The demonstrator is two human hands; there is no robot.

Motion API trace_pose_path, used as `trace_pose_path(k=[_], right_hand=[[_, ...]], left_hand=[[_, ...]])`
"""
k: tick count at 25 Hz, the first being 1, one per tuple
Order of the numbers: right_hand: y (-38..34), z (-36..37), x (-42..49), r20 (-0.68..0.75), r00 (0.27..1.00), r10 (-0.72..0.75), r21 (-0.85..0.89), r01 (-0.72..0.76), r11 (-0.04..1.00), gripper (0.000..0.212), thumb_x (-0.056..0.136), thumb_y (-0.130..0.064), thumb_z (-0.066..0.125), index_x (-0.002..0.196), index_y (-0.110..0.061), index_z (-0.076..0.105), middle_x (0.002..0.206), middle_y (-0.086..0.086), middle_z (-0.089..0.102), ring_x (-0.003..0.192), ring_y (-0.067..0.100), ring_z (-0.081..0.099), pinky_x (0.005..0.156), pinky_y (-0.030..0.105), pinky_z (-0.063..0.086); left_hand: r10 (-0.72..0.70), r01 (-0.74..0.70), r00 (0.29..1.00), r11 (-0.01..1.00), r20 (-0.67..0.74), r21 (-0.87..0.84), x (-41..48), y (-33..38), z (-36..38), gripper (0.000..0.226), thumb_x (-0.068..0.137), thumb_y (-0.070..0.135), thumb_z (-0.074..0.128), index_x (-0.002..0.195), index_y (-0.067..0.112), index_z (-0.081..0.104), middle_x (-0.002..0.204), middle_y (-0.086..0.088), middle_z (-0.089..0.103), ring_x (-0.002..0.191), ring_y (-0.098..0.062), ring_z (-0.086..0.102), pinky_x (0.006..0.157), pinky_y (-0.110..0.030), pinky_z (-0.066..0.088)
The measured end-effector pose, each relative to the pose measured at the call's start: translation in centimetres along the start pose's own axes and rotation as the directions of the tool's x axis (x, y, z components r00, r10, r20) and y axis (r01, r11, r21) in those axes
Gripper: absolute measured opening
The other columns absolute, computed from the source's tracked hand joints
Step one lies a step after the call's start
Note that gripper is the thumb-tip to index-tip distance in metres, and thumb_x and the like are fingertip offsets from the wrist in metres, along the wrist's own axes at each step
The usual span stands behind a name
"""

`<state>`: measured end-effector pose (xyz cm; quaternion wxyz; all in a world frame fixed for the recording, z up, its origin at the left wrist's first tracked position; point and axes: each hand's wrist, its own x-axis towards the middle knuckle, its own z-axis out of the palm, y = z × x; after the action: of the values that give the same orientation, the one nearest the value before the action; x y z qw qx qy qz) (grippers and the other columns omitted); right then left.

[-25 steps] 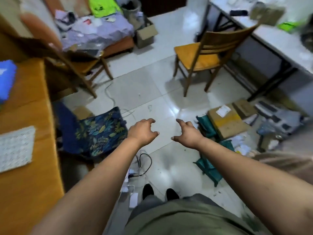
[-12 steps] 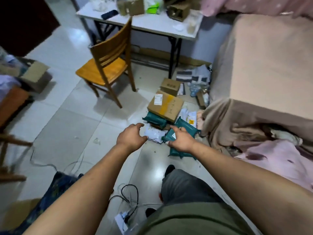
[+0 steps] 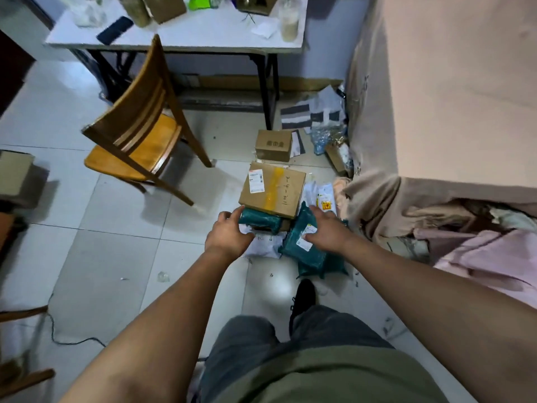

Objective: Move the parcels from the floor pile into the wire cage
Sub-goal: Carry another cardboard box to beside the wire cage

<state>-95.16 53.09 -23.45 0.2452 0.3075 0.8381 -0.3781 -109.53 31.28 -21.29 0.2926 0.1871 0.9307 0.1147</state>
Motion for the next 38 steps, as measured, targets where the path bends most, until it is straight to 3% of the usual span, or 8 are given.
trace_pose_path(k=[6, 10, 14, 25, 28, 31, 34, 38], right_hand=[[-2.9, -1.3, 8.1, -0.003, 0.999, 0.051, 0.043, -0.051, 0.998, 0.1, 0.093, -0.039, 0.068, 0.162, -0.036, -0.004, 0.165, 0.02, 0.014, 0.147, 0.036, 0.03, 0.113, 0.038, 0.035], [-3.5, -1.1, 13.9, -0.026, 0.991, 0.132, 0.073, -0.13, 0.989, 0.109, 0.087, -0.049, 0.073, 0.158, -0.047, -0.009, 0.165, 0.021, 0.009, 0.148, 0.039, 0.03, 0.117, 0.042, 0.034], [-3.0, -0.4, 21.1, -0.083, 0.971, 0.224, 0.139, -0.212, 0.967, 0.112, 0.083, -0.054, 0.076, 0.155, -0.054, -0.01, 0.166, 0.021, 0.005, 0.151, 0.041, 0.02, 0.118, 0.047, 0.031], [7.4, 12.1, 45.6, -0.083, 0.945, 0.318, 0.134, -0.305, 0.943, 0.116, 0.076, -0.062, 0.079, 0.151, -0.061, -0.009, 0.166, 0.024, -0.007, 0.153, 0.044, 0.011, 0.12, 0.055, 0.028], [10.1, 14.1, 49.9, -0.12, 0.954, 0.277, 0.141, -0.259, 0.955, 0.119, 0.072, -0.062, 0.082, 0.151, -0.063, -0.007, 0.166, 0.025, -0.006, 0.153, 0.044, 0.011, 0.121, 0.05, 0.029], [12.2, 15.6, 52.8, -0.129, 0.958, 0.256, 0.19, -0.23, 0.955, 0.12, 0.069, -0.062, 0.084, 0.15, -0.065, -0.005, 0.166, 0.023, -0.003, 0.153, 0.041, 0.016, 0.121, 0.045, 0.029], [12.8, 16.9, 53.7, -0.158, 0.956, 0.245, 0.244, -0.203, 0.948, 0.121, 0.069, -0.055, 0.087, 0.153, -0.061, -0.001, 0.159, 0.018, 0.013, 0.144, 0.039, 0.035, 0.116, 0.039, 0.034], [12.1, 17.2, 52.4, -0.235, 0.947, 0.219, 0.223, -0.167, 0.96, 0.123, 0.07, -0.049, 0.089, 0.153, -0.061, -0.001, 0.148, 0.016, 0.024, 0.129, 0.039, 0.05, 0.109, 0.035, 0.04]], left_hand=[[-0.052, 0.06, 0.996, 0.993, 0.079, -0.099, 8.4, -1.8, -2.1, 0.082, 0.088, 0.043, 0.074, 0.157, 0.045, 0.029, 0.151, -0.008, 0.04, 0.129, -0.031, 0.053, 0.106, -0.043, 0.05], [-0.068, 0.054, 0.99, 0.992, 0.124, 0.113, 15.3, -3.4, -3.4, 0.109, 0.079, 0.069, 0.073, 0.157, 0.056, -0.002, 0.17, -0.009, 0.008, 0.151, -0.04, 0.027, 0.116, -0.059, 0.036], [-0.021, -0.031, 0.975, 0.973, 0.22, 0.228, 24.6, -4.8, -2.9, 0.119, 0.072, 0.076, 0.073, 0.152, 0.061, -0.013, 0.172, -0.007, -0.009, 0.155, -0.042, 0.013, 0.117, -0.066, 0.028], [0.094, -0.157, 0.947, 0.97, 0.308, 0.187, 49.5, -9.0, 16.9, 0.114, 0.076, 0.068, 0.077, 0.155, 0.059, -0.006, 0.17, -0.011, -0.006, 0.153, -0.042, 0.02, 0.12, -0.061, 0.026], [0.155, -0.189, 0.949, 0.977, 0.274, 0.1, 53.4, -10.4, 21.5, 0.122, 0.066, 0.074, 0.077, 0.158, 0.053, -0.001, 0.165, -0.013, 0.01, 0.149, -0.041, 0.025, 0.119, -0.061, 0.029], [0.152, -0.158, 0.951, 0.987, 0.269, -0.002, 56.2, -11.6, 23.9, 0.128, 0.055, 0.075, 0.074, 0.159, 0.049, 0.005, 0.16, -0.016, 0.016, 0.146, -0.042, 0.027, 0.122, -0.055, 0.029], [0.118, -0.101, 0.958, 0.992, 0.263, -0.079, 56.8, -12.2, 25.1, 0.122, 0.069, 0.054, 0.09, 0.16, 0.048, 0.009, 0.157, -0.016, 0.016, 0.144, -0.043, 0.032, 0.121, -0.048, 0.032], [0.136, -0.128, 0.974, 0.99, 0.18, -0.058, 55.3, -11.9, 24.9, 0.119, 0.069, 0.056, 0.088, 0.159, 0.051, 0.01, 0.153, -0.014, 0.018, 0.14, -0.043, 0.036, 0.118, -0.048, 0.036]])
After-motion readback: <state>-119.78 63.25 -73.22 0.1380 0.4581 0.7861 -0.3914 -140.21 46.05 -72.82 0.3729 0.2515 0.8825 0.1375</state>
